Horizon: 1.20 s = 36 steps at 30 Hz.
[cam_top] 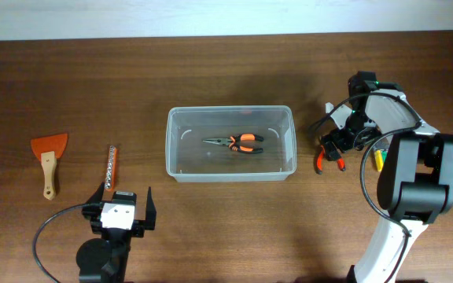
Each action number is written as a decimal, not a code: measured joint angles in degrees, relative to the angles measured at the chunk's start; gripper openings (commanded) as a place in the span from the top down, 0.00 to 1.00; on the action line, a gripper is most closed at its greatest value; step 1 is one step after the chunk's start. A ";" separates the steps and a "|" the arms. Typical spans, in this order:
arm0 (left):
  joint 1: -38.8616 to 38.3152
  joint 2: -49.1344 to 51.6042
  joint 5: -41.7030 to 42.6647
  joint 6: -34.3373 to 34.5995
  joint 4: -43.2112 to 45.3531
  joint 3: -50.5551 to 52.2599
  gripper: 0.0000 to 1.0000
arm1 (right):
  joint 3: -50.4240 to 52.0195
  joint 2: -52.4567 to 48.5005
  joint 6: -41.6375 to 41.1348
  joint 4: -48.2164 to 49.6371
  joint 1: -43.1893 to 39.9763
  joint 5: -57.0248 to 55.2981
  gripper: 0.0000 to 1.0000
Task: Pack container
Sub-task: 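Align and lower the right gripper onto the cutters' pivot, then close the right gripper on the cutters and lift them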
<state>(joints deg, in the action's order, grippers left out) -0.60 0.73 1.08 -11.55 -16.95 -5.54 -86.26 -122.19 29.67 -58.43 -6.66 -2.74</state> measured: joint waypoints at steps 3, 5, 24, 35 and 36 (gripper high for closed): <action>0.00 0.00 0.00 0.02 0.00 0.00 0.01 | 0.00 0.00 0.00 0.04 0.00 0.00 0.12; 0.00 0.00 0.00 0.00 0.00 0.00 0.01 | 0.00 0.00 0.00 0.22 -0.02 0.13 0.24; 0.00 0.00 0.00 0.02 0.00 0.00 0.01 | 0.02 0.09 -0.70 0.70 -0.22 0.79 0.68; 0.00 0.00 0.00 0.02 0.00 0.00 0.01 | 0.02 0.11 -0.72 0.96 -0.22 1.33 0.80; 0.00 0.00 0.00 0.02 0.00 0.00 0.01 | 0.02 0.11 -0.76 0.96 -0.22 1.33 0.80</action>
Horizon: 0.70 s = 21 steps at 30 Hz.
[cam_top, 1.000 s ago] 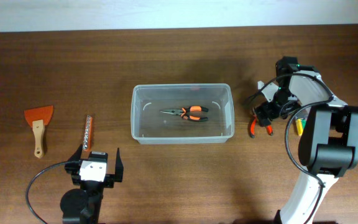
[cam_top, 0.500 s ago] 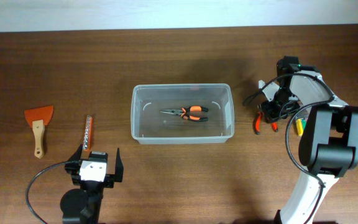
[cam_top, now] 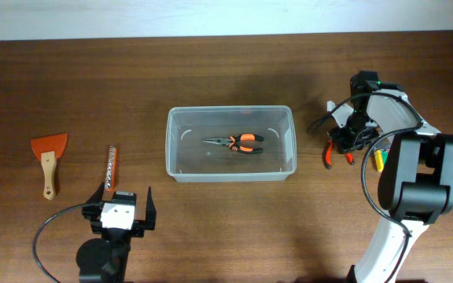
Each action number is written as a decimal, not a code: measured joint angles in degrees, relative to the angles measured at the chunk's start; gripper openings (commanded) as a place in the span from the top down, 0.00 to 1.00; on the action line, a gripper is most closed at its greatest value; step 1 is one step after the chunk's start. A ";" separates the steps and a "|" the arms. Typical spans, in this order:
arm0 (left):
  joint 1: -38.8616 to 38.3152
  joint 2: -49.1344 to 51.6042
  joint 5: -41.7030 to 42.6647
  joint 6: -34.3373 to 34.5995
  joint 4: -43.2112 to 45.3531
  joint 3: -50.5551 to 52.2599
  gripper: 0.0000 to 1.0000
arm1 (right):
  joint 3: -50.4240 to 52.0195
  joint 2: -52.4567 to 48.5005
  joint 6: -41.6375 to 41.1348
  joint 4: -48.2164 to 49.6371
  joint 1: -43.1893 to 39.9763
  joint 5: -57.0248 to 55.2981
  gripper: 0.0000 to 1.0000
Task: Pack container
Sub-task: 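Close the right gripper on the cutters and lift them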
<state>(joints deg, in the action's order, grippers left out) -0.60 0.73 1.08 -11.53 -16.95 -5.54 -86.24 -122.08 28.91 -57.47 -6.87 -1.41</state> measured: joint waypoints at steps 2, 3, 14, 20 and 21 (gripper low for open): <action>0.00 0.00 0.00 -0.02 0.02 0.00 0.01 | 0.00 0.00 0.00 0.04 0.00 0.00 0.81; 0.00 0.00 0.00 0.00 0.00 0.00 0.01 | 0.00 0.00 0.07 0.07 0.00 0.00 0.81; 0.00 0.00 0.00 -0.02 0.00 0.00 0.01 | 0.02 0.11 0.04 0.26 0.00 0.39 0.92; 0.00 0.00 0.00 -0.02 0.00 0.00 0.01 | 0.02 0.13 0.00 0.15 0.00 0.59 0.96; 0.00 0.00 0.00 0.00 0.00 0.00 0.01 | 0.00 0.15 0.02 0.15 0.00 0.59 0.96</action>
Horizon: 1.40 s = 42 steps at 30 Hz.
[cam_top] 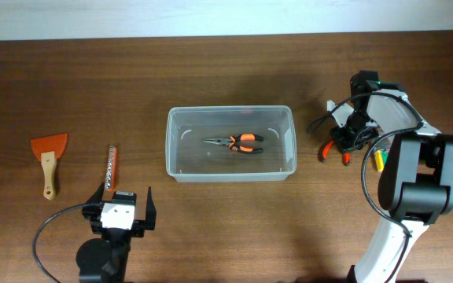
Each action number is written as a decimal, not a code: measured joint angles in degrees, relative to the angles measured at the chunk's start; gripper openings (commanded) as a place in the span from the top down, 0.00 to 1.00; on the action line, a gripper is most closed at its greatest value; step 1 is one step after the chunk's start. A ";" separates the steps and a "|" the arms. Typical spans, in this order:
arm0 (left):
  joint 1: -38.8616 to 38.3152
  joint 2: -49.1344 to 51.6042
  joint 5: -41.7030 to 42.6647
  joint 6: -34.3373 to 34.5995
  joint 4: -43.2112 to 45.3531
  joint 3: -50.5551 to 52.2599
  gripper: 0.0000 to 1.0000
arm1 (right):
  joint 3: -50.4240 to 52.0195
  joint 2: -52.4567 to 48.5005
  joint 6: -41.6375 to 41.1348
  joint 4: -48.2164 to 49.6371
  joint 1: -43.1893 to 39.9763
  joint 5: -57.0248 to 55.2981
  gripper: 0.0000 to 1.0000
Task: Pack container
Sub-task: 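Close the right gripper on the cutters and lift them, then carry the cutters with the right gripper over the clear container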
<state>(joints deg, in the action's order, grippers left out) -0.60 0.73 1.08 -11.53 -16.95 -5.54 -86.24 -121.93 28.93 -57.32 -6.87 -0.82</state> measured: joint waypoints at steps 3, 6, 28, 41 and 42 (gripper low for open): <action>0.00 0.00 0.00 -0.02 0.02 0.00 0.01 | -0.13 0.00 0.02 -0.37 0.00 0.04 0.96; 0.00 0.00 0.00 0.00 0.00 0.00 0.01 | -0.50 -0.17 -0.02 -1.57 0.00 0.70 0.96; 0.00 0.00 0.00 0.00 0.02 0.00 0.01 | -36.98 -2.54 -2.45 -25.03 0.00 3.10 0.96; 0.00 0.00 0.00 0.00 0.02 0.00 0.01 | -61.33 -2.51 -3.02 -37.00 8.24 9.79 0.96; 0.00 0.00 0.00 0.00 0.00 0.00 0.01 | -61.59 -2.51 -2.97 -37.11 10.14 9.94 0.96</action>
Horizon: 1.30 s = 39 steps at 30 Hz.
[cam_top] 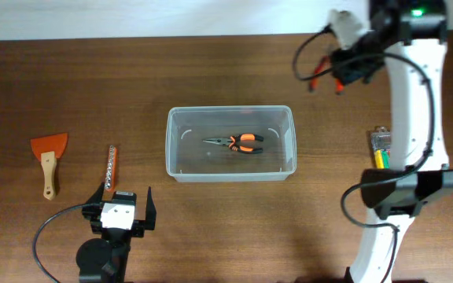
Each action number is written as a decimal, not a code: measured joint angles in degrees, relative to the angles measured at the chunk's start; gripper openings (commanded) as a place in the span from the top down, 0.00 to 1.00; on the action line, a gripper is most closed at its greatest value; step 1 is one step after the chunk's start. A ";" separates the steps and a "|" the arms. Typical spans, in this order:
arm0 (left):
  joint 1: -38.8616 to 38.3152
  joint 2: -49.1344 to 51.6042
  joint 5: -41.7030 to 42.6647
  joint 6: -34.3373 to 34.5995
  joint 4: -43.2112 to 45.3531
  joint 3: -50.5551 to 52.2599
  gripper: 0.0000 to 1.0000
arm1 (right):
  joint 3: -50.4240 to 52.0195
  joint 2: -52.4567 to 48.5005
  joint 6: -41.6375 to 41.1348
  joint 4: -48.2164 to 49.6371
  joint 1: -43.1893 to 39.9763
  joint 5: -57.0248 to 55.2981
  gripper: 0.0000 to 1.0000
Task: Pack container
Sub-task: 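Carry the cutters with the right gripper over the clear container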
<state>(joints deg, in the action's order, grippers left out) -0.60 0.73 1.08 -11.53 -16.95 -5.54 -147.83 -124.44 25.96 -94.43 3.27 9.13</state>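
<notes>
A clear plastic container (289, 126) stands mid-table with orange-and-black pliers (241, 142) lying inside. My right gripper (343, 69) is raised high over the back right of the table, beyond the container's far right corner. It is shut on red-handled pliers (321, 79), whose handles hang toward the left. My left gripper (122, 209) rests near the front left edge, open with nothing between its fingers.
An orange scraper with a wooden handle (47, 161) and a narrow metal file (112, 169) lie at the left, just beyond my left gripper. A yellow-and-green tool (379, 149) lies right of the container beside the right arm.
My right gripper was low at the table right of the container, shut on the red-handled pliers. Now it holds them lifted, farther back and a little left. The left arm is unchanged.
At first my right gripper was down on the red-handled pliers lying right of the container. At the two later moments the pliers had shifted slightly under it on the table. Now they hang in the raised gripper. The left arm stayed still throughout.
</notes>
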 measured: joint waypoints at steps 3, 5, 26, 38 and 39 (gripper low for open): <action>0.00 0.00 0.00 0.00 0.02 0.00 0.01 | -0.04 0.00 0.96 -1.22 5.07 0.02 0.96; 0.00 0.00 0.00 0.00 0.00 0.00 0.01 | -0.04 0.00 2.01 -1.99 8.74 -0.07 0.96; 0.00 0.00 0.00 -0.02 0.00 0.00 0.01 | -0.02 -0.28 19.71 2.29 22.71 -2.21 0.96; 0.00 0.00 0.00 0.00 0.02 0.00 0.01 | 0.13 -7.67 20.48 3.32 23.56 -2.05 0.96; 0.00 0.00 0.00 -0.02 0.02 0.00 0.01 | 0.20 -7.93 20.50 3.34 23.71 -1.95 0.96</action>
<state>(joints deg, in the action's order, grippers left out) -0.60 0.73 1.08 -11.55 -16.93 -5.54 -147.63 -132.38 46.46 -91.09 26.98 7.18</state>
